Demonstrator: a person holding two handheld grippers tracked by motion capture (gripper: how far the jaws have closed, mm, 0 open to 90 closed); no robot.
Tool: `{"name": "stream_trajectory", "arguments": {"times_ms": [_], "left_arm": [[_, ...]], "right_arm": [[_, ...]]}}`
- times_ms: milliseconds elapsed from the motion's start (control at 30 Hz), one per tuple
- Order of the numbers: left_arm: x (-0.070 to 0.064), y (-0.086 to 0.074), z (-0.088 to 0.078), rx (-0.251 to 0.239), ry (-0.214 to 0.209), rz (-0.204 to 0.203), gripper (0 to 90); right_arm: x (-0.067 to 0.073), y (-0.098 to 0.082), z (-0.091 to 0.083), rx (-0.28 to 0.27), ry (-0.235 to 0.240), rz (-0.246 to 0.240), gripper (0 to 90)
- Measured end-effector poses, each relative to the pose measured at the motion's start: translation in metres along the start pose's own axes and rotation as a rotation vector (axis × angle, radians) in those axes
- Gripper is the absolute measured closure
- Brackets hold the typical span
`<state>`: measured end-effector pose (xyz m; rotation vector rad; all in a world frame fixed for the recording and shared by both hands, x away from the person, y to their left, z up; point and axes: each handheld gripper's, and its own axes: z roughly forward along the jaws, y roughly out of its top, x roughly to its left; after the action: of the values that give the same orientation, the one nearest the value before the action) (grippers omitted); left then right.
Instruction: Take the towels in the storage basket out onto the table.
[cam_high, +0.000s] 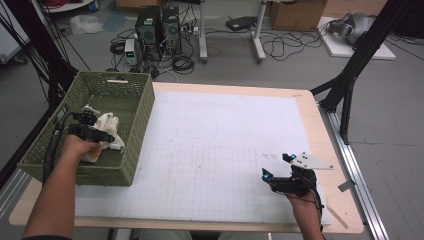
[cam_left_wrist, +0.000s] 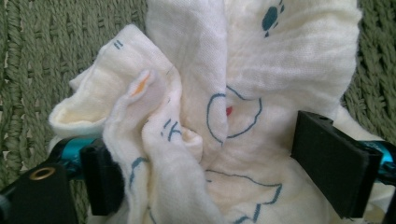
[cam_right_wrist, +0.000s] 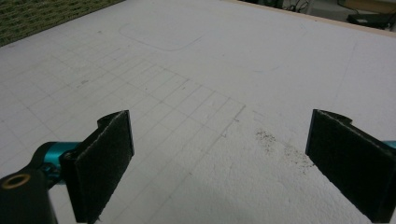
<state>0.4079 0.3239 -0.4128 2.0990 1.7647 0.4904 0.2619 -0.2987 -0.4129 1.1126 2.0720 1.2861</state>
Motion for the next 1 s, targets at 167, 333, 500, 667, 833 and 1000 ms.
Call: {"name": "stream_trajectory", "arguments": {"times_ms": [167, 333, 500, 667, 833, 1000], "left_arm": [[0.001, 0.000, -0.006, 0.001, -0.004, 0.036, 59.8], [0.000, 0.000, -0.010, -0.005, -0.008, 0.046, 72.8], [0.003, 0.002, -0.019, -0.081, -0.031, -0.022, 74.9], [0.009, 0.000, -0.033, -0.226, -0.034, -0.090, 74.7], [0.012, -0.002, -0.043, -0.351, -0.078, -0.136, 74.7], [0.015, -0.004, -0.053, -0.461, -0.075, -0.160, 74.7]], "right_arm": [[-0.001, 0.000, 0.000, 0.000, -0.001, -0.001, 7.0], [-0.002, -0.001, 0.000, 0.001, 0.000, 0.001, 7.0], [-0.004, -0.002, -0.003, -0.002, -0.010, 0.015, 7.0], [-0.006, -0.003, -0.007, -0.009, -0.018, 0.031, 7.0], [-0.006, -0.003, -0.008, -0.010, -0.019, 0.033, 7.0], [-0.006, -0.003, -0.007, -0.011, -0.017, 0.031, 7.0]]}}
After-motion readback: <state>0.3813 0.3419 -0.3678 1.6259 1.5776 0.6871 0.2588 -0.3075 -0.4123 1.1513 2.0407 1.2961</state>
